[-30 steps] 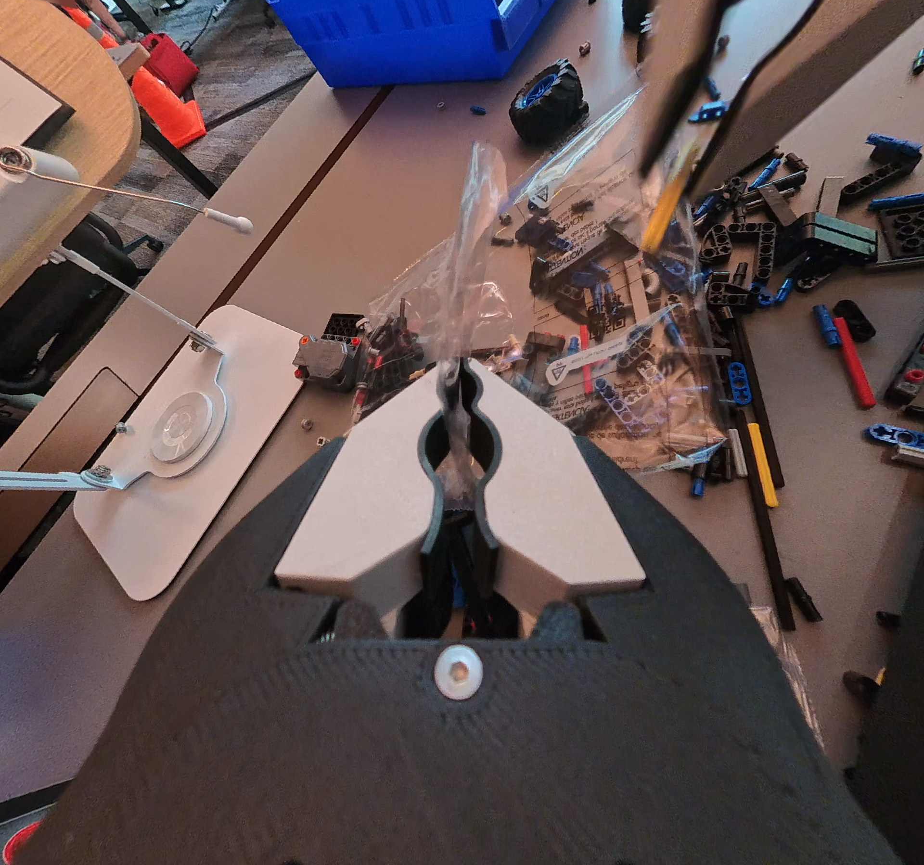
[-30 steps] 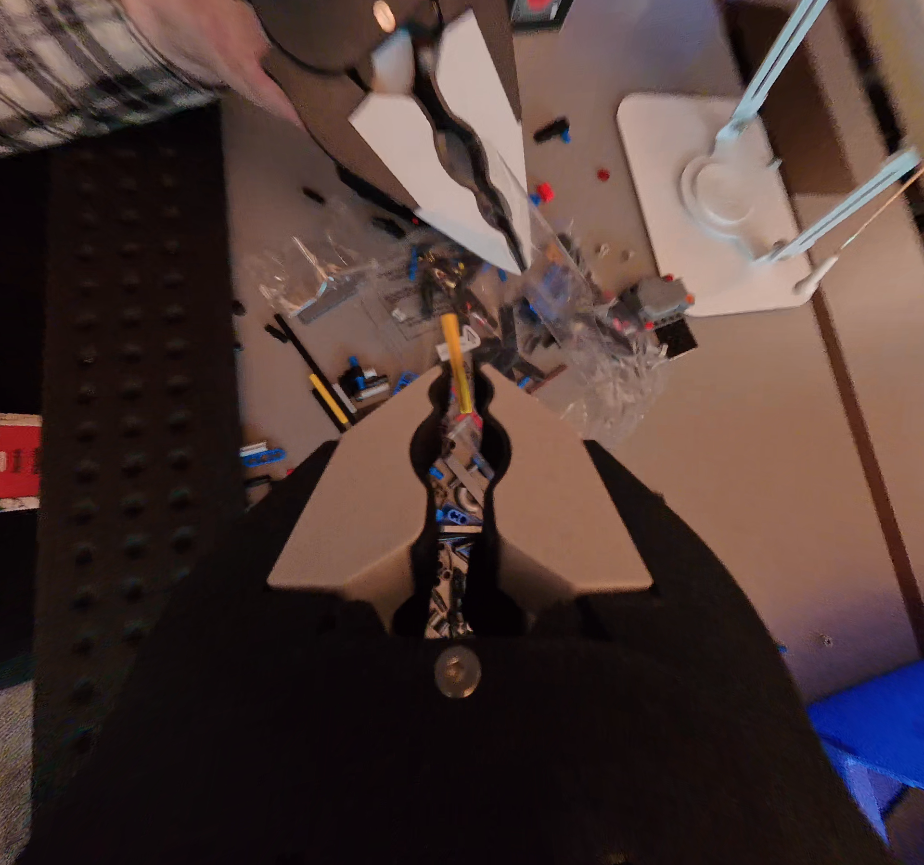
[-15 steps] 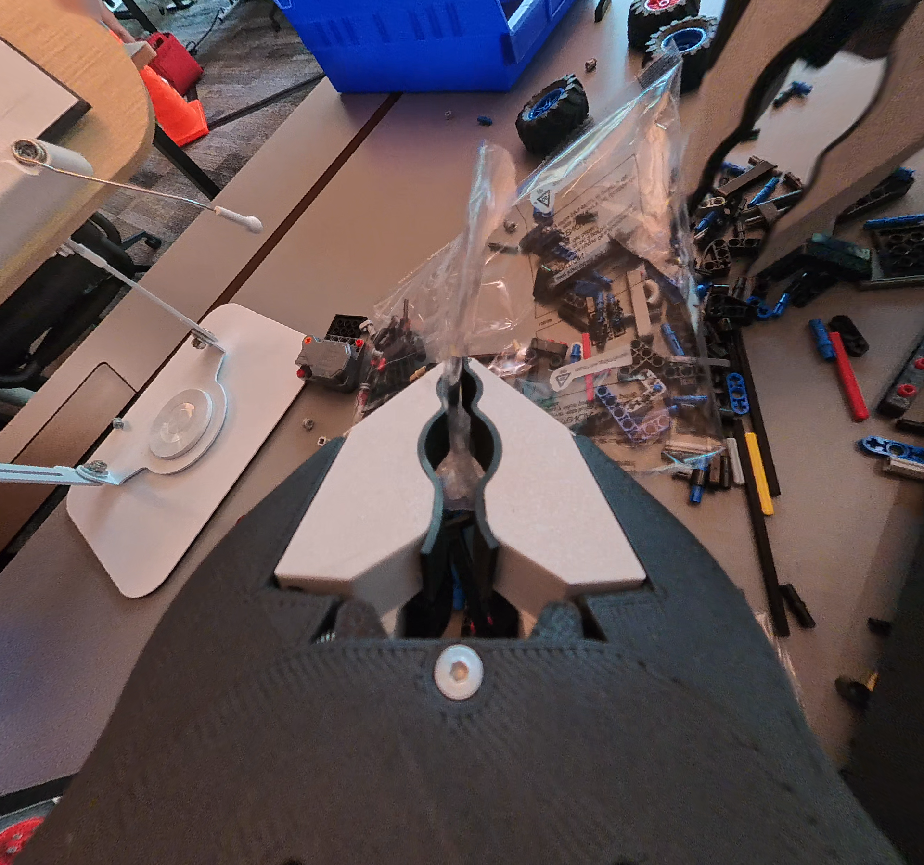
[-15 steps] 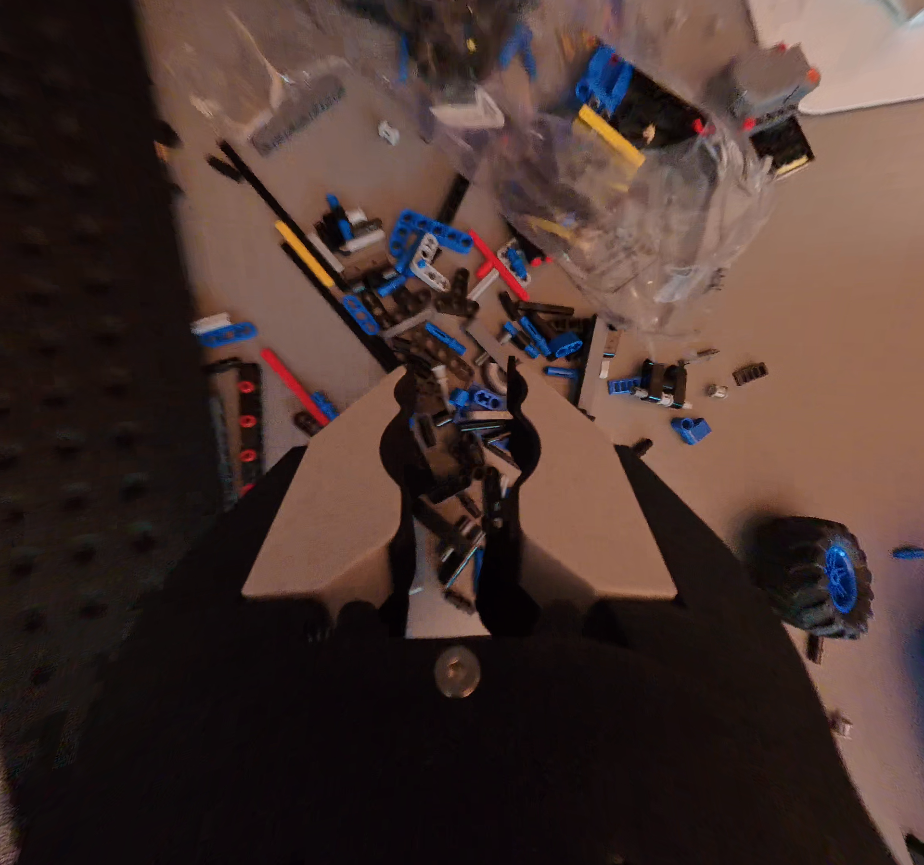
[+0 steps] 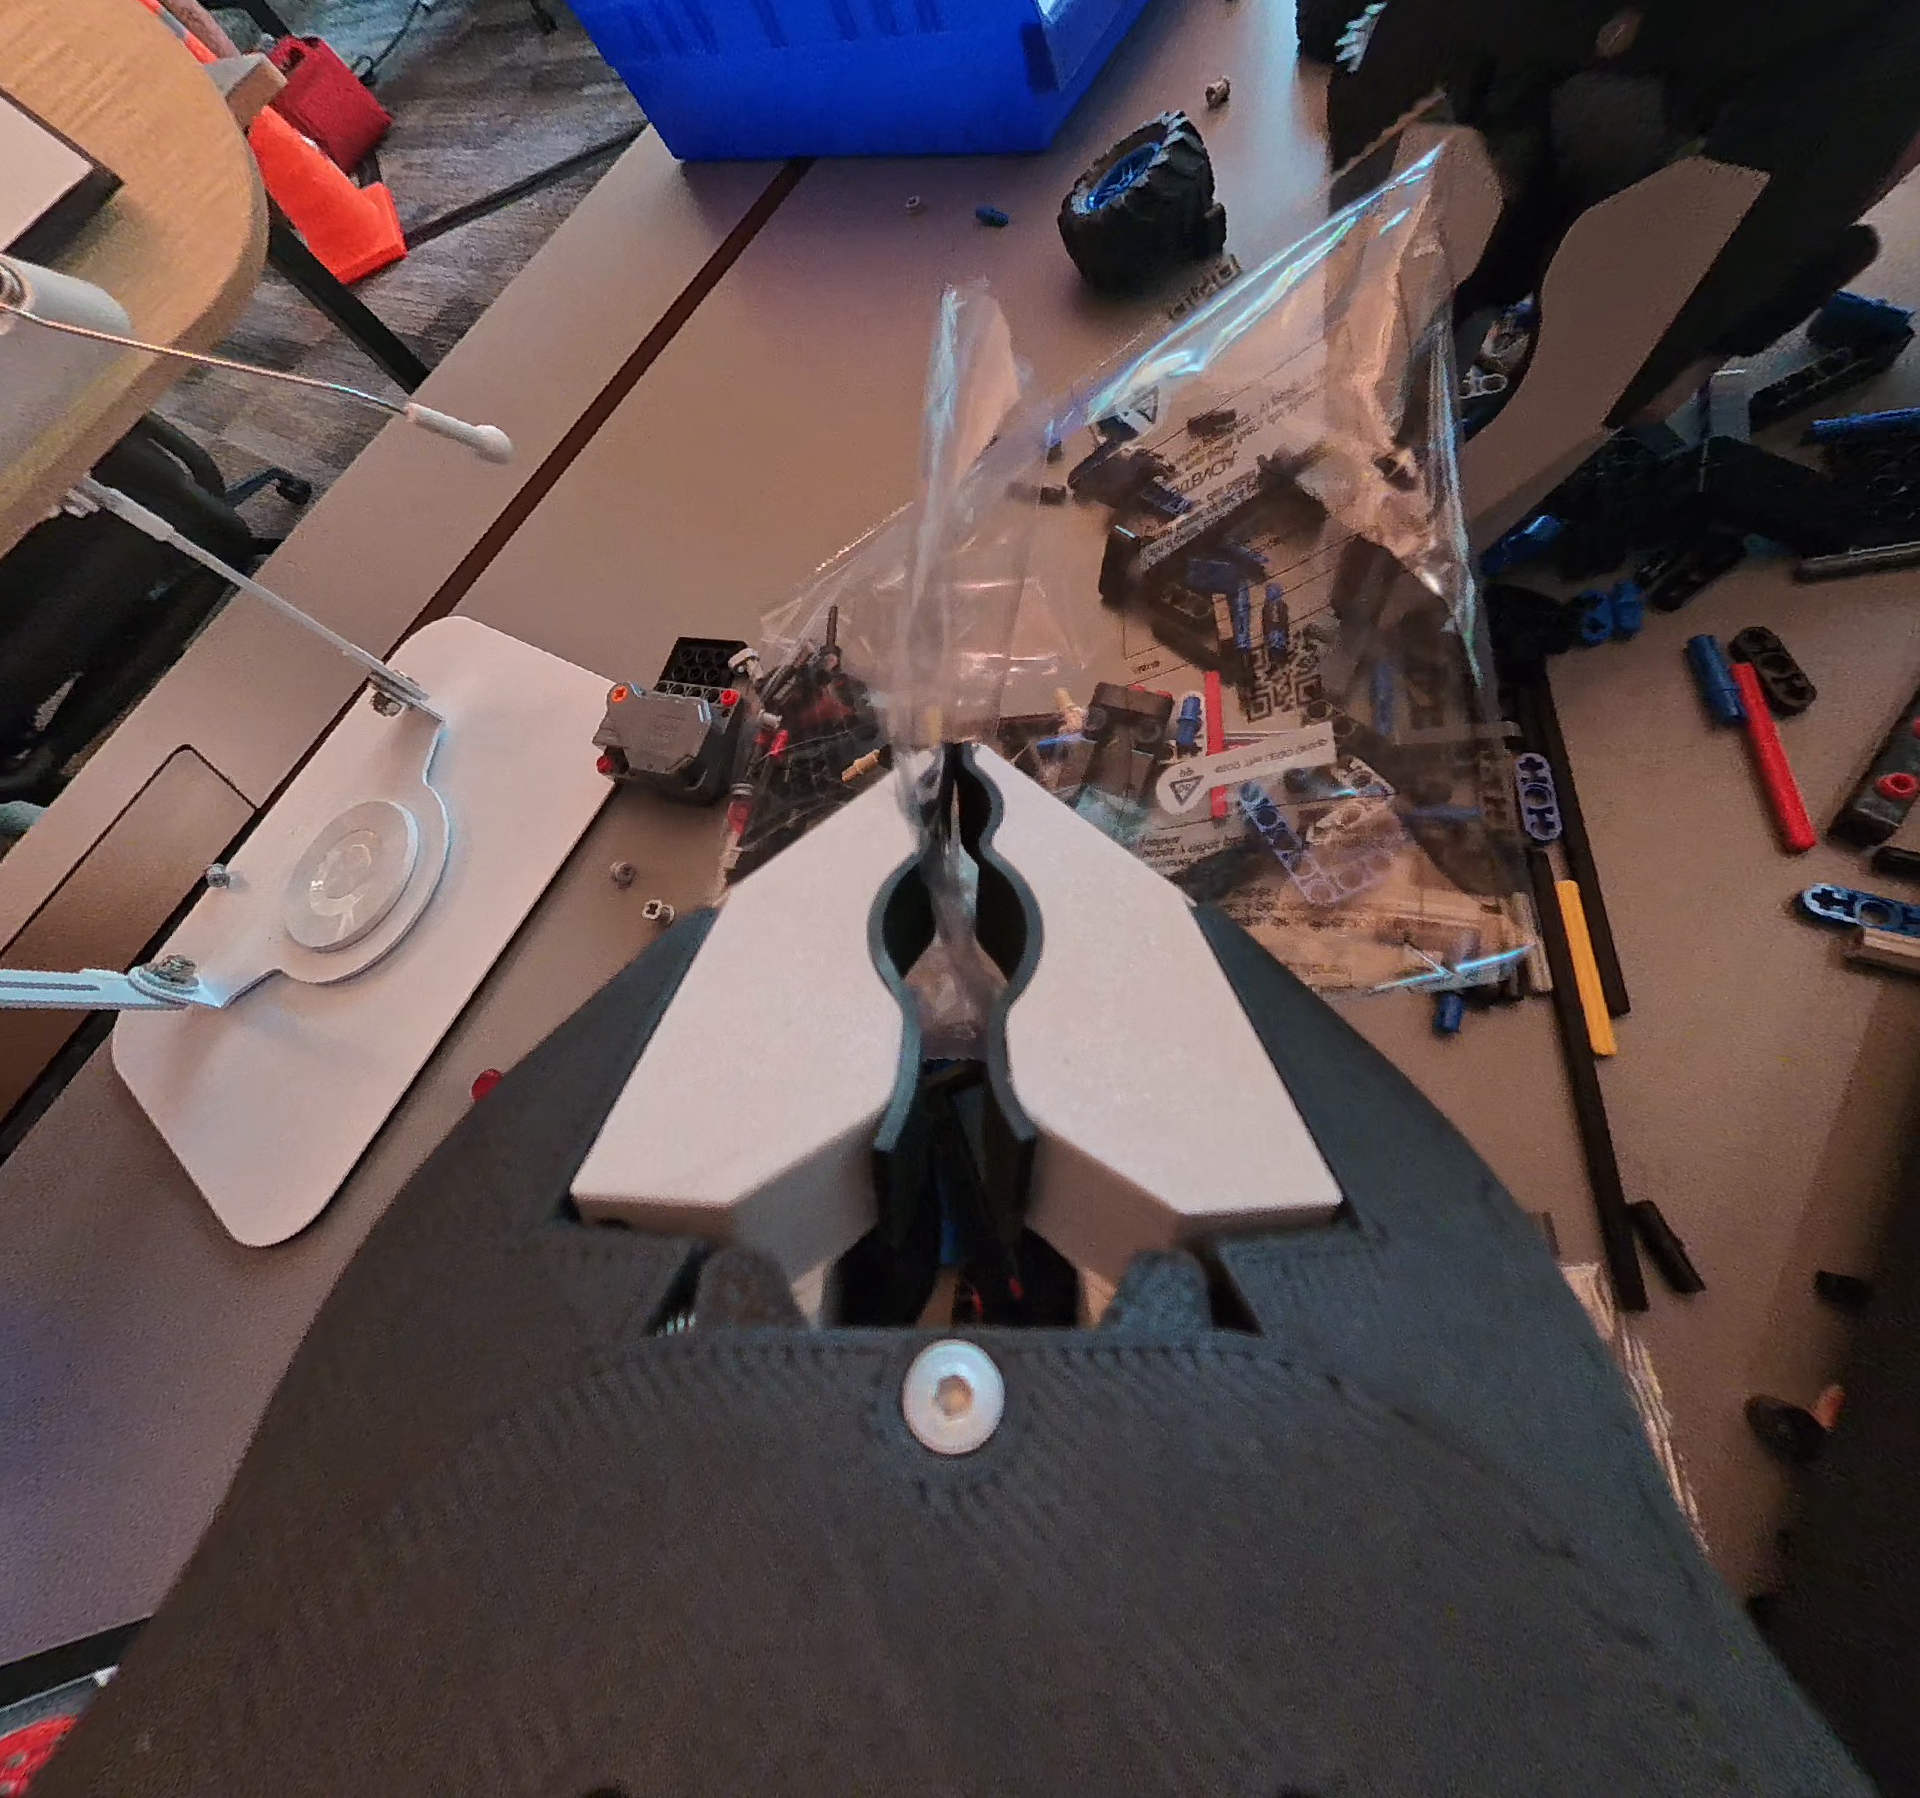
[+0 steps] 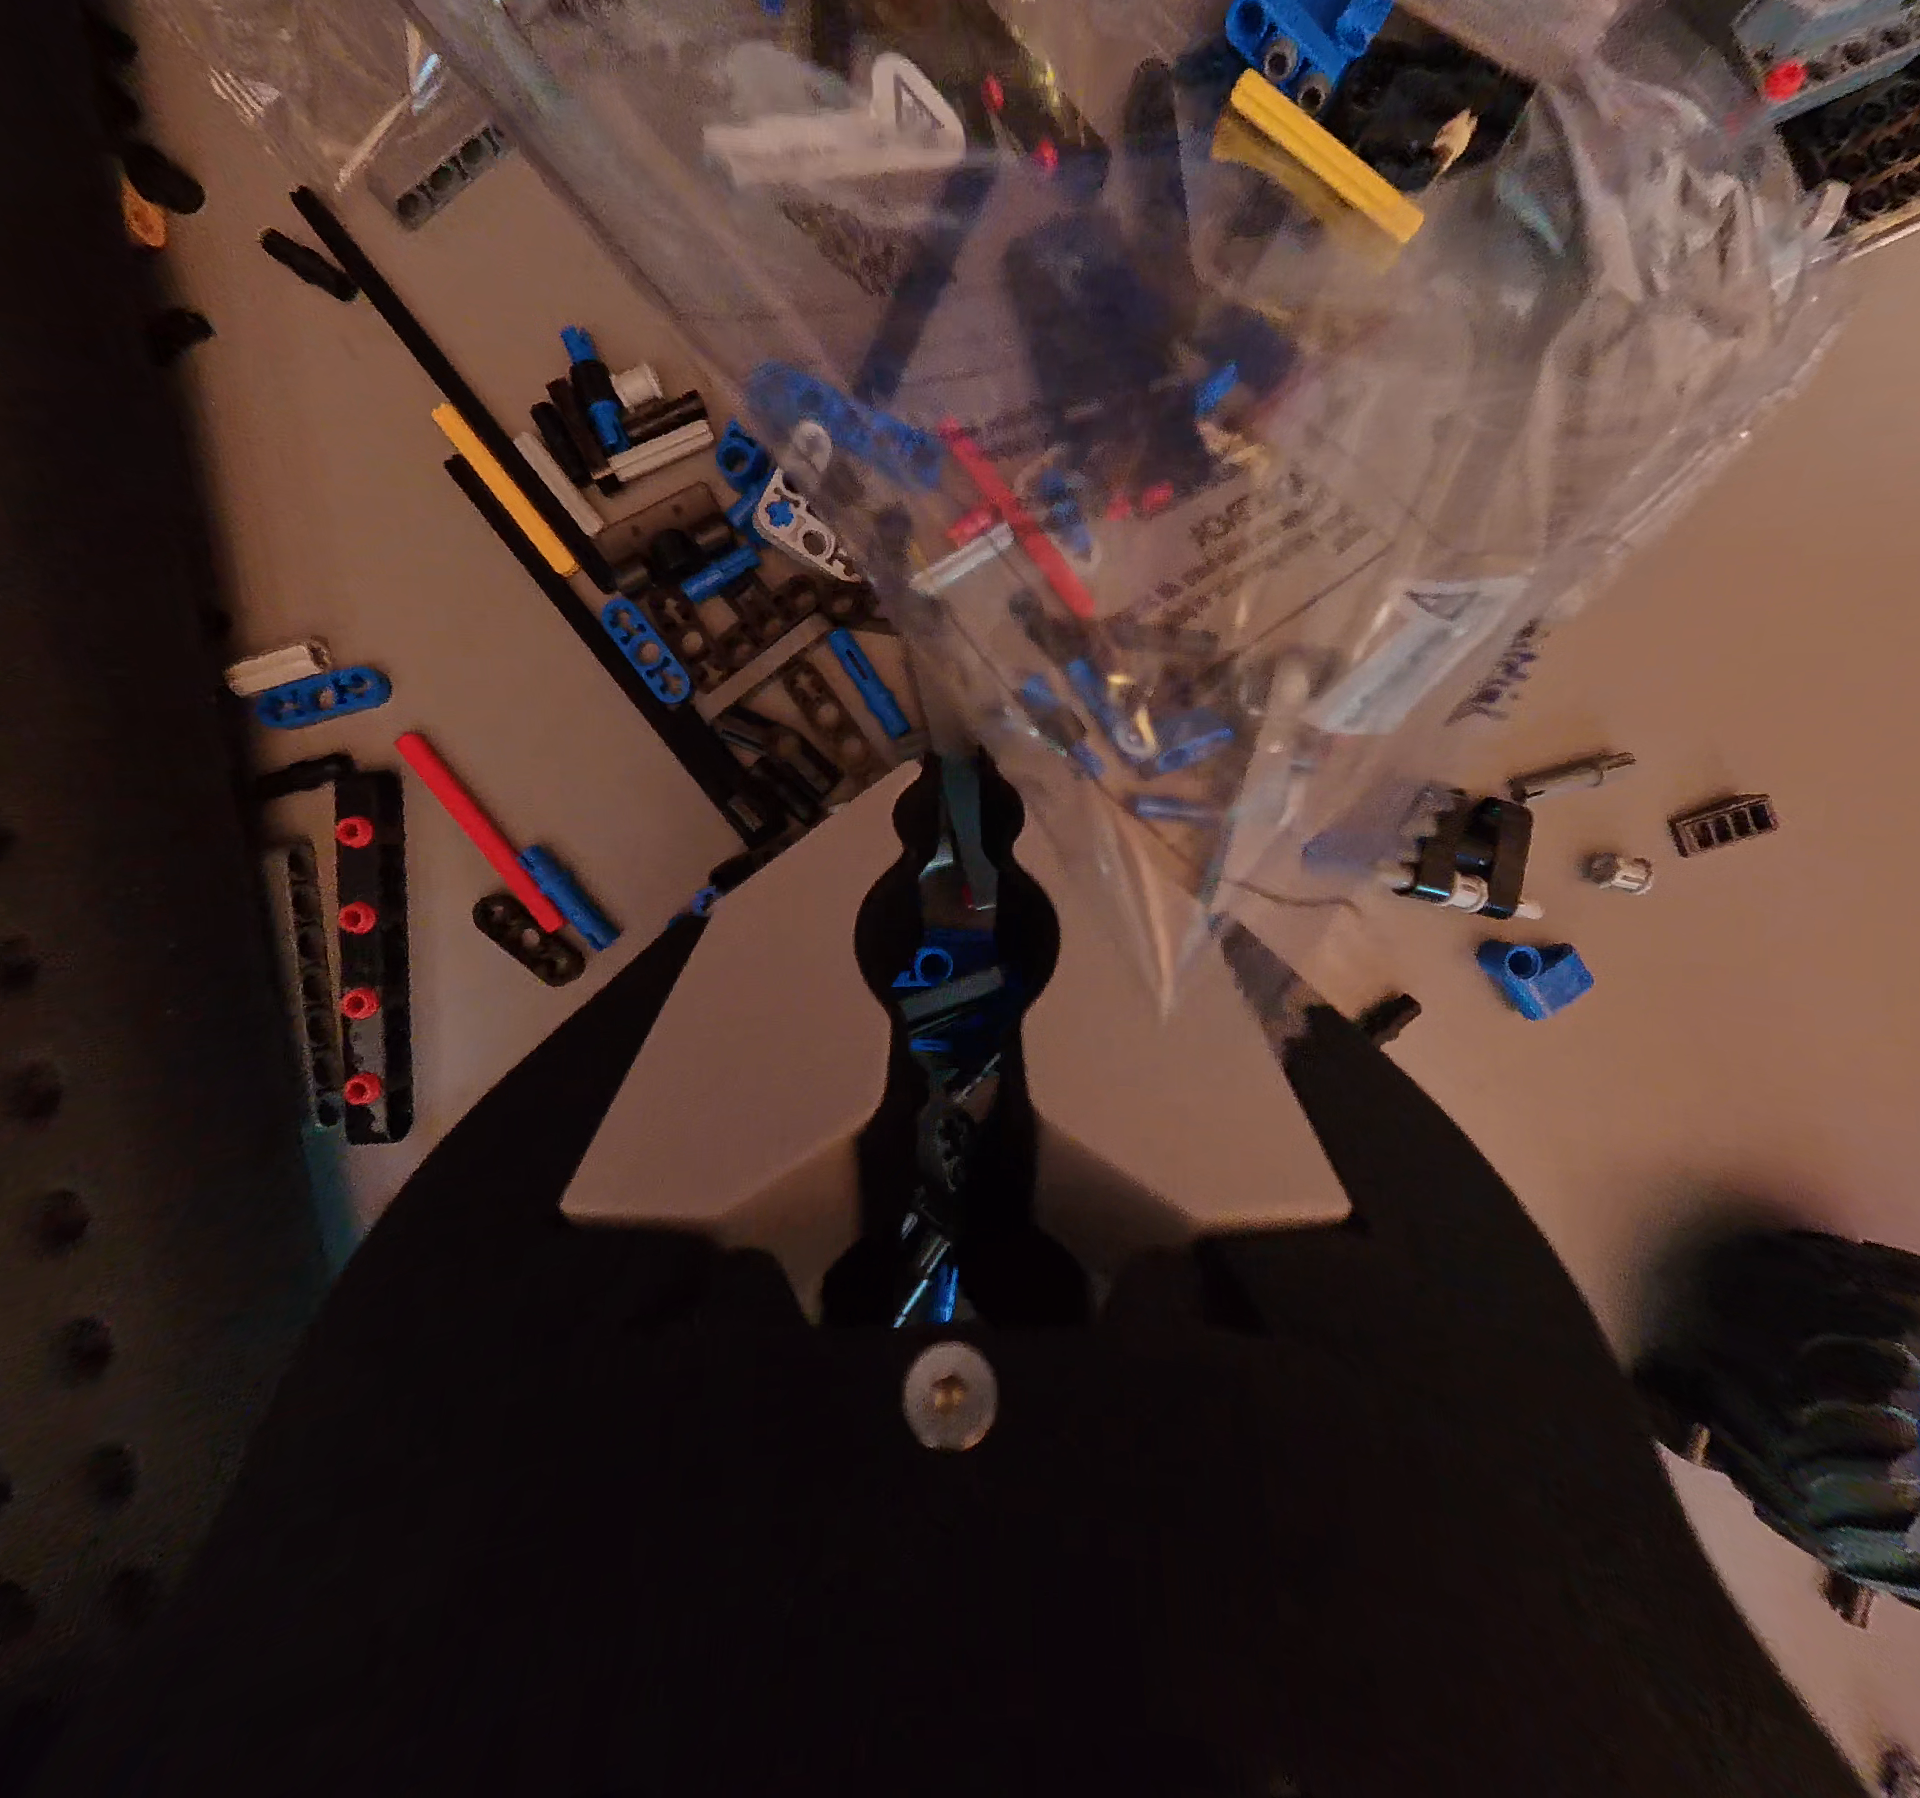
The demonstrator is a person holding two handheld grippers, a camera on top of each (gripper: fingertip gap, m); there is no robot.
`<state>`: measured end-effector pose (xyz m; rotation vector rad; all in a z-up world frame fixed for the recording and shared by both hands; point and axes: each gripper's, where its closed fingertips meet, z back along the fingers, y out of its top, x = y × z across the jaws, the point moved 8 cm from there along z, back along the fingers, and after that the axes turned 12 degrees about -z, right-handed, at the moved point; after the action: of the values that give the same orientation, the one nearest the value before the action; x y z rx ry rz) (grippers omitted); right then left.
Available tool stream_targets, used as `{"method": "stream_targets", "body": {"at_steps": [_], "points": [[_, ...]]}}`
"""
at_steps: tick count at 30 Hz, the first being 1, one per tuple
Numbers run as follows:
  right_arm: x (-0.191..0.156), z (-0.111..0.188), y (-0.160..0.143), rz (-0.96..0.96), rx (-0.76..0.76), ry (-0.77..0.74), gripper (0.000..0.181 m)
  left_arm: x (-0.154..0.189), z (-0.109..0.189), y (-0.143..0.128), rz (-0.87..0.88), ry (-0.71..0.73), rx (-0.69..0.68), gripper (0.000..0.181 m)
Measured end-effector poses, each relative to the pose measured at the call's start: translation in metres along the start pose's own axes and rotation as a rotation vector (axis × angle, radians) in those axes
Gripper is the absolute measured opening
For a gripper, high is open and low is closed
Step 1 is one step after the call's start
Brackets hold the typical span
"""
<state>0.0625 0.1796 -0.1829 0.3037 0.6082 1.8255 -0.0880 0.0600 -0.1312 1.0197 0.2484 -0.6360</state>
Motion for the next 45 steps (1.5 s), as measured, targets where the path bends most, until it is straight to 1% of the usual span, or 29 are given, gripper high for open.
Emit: {"method": "stream_targets", "body": {"at_steps": [4, 7, 8, 9, 10, 12, 13, 15, 17, 19, 20, 23, 26, 28, 29, 31, 36, 38, 40, 42, 45], "points": [[-0.007, 0.012, 0.001, 0.007, 0.056, 0.0, 0.005, 0.0, -0.001, -0.001, 0.003, -0.001, -0.001, 0.0], [-0.025, 0.039, 0.007, 0.05, 0.136, 0.06, 0.004, -0.001, -0.001, -0.001, 0.008, 0.003, 0.001, 0.0], [-0.034, 0.052, 0.013, 0.073, 0.197, 0.095, 0.0, -0.001, -0.001, 0.0, 0.008, 0.003, 0.004, 0.0], [-0.04, 0.065, 0.022, 0.087, 0.264, 0.108, 0.0, 0.0, -0.002, 0.0, 0.006, 0.002, 0.006, 0.0], [-0.044, 0.076, 0.031, 0.098, 0.309, 0.096, 0.0, 0.0, -0.002, 0.001, 0.003, 0.0, 0.006, 0.0], [-0.047, 0.087, 0.049, 0.129, 0.326, 0.035, 0.0, 0.002, -0.004, 0.002, -0.003, -0.003, 0.003, 0.0], [-0.046, 0.087, 0.057, 0.141, 0.312, 0.005, 0.0, 0.002, -0.004, 0.002, -0.005, -0.004, 0.002, 0.0], [-0.044, 0.08, 0.067, 0.166, 0.239, -0.018, 0.0, 0.002, -0.005, 0.0, -0.001, 0.002, -0.001, 0.0], [-0.045, 0.069, 0.067, 0.16, 0.157, 0.013, 0.0, -0.001, -0.003, -0.001, 0.012, 0.016, 0.004, 0.0], [-0.049, 0.056, 0.061, 0.15, 0.086, 0.03, 0.018, -0.003, -0.002, -0.001, 0.034, 0.023, 0.015, 0.0], [-0.051, 0.048, 0.058, 0.145, 0.059, 0.026, 0.021, -0.004, -0.002, -0.001, 0.041, 0.024, 0.016, 0.0], [-0.052, 0.023, 0.046, 0.131, 0.015, -0.001, 0.02, -0.004, -0.001, 0.0, 0.036, 0.026, 0.017, 0.0], [-0.038, 0.005, 0.027, 0.113, -0.071, -0.07, 0.021, -0.005, -0.001, 0.001, 0.041, 0.037, 0.019, 0.0], [-0.027, -0.004, 0.017, 0.086, -0.104, -0.085, 0.027, -0.007, 0.0, 0.0, 0.055, 0.04, 0.021, 0.0], [-0.024, -0.007, 0.016, 0.068, -0.085, -0.07, 0.026, -0.007, 0.0, -0.001, 0.059, 0.041, 0.023, 0.0], [-0.021, -0.01, 0.016, 0.049, -0.054, -0.038, 0.01, -0.008, 0.001, -0.001, 0.062, 0.044, 0.028, 0.0], [-0.02, -0.006, 0.015, 0.046, -0.036, -0.021, 0.006, -0.007, 0.001, 0.0, 0.06, 0.04, 0.026, 0.0], [-0.023, 0.001, 0.016, 0.035, 0.009, 0.01, 0.006, -0.005, -0.001, -0.002, 0.049, 0.029, 0.012, 0.0], [-0.025, 0.008, 0.016, 0.017, 0.06, 0.04, 0.005, 0.0, -0.006, -0.006, 0.038, -0.017, -0.029, 0.0], [-0.029, 0.014, 0.014, 0.014, 0.1, 0.076, 0.005, 0.003, -0.009, -0.007, -0.003, -0.02, -0.055, 0.0], [-0.035, 0.028, 0.011, 0.003, 0.194, 0.133, 0.005, 0.012, -0.009, -0.002, -0.026, -0.085, -0.015, 0.021]]}}
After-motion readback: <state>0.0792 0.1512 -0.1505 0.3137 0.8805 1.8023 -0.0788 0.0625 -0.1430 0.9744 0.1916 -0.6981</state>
